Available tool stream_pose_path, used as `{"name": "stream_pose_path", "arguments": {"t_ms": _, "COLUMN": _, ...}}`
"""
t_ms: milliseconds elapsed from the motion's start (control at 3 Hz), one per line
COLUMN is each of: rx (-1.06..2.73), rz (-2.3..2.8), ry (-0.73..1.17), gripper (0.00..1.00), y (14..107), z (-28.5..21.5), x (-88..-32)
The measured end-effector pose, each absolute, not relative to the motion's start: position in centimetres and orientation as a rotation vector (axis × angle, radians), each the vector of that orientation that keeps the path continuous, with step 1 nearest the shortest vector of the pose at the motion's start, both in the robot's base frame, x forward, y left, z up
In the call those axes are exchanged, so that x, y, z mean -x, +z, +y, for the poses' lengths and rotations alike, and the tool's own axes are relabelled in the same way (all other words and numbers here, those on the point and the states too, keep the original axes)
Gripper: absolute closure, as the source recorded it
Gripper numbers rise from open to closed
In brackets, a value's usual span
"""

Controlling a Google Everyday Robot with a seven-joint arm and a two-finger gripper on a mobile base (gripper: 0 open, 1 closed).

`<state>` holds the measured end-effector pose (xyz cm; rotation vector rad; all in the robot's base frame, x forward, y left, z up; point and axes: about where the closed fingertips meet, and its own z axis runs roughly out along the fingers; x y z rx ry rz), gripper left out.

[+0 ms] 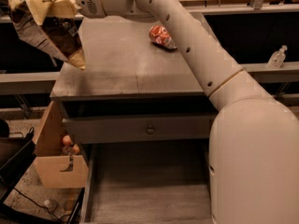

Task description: Pick brown chip bag from middle drawer and place on counter

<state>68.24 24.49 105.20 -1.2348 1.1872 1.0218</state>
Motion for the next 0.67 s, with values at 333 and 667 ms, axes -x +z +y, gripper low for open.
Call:
{"name": "stream_pose_path", "arguments": {"t_ms": 333, "rx": 1.200, "rz": 1.197, "ry": 1.019, "gripper": 0.73, "y": 105.0, "z": 23.9, "x": -68.5}}
{"name": "stream_pose_path", "arguments": {"t_ms": 667, "rx": 1.209, "rz": 1.252, "ry": 0.965, "gripper": 0.95, "y": 105.4, "z": 22.8, "x": -69.2}}
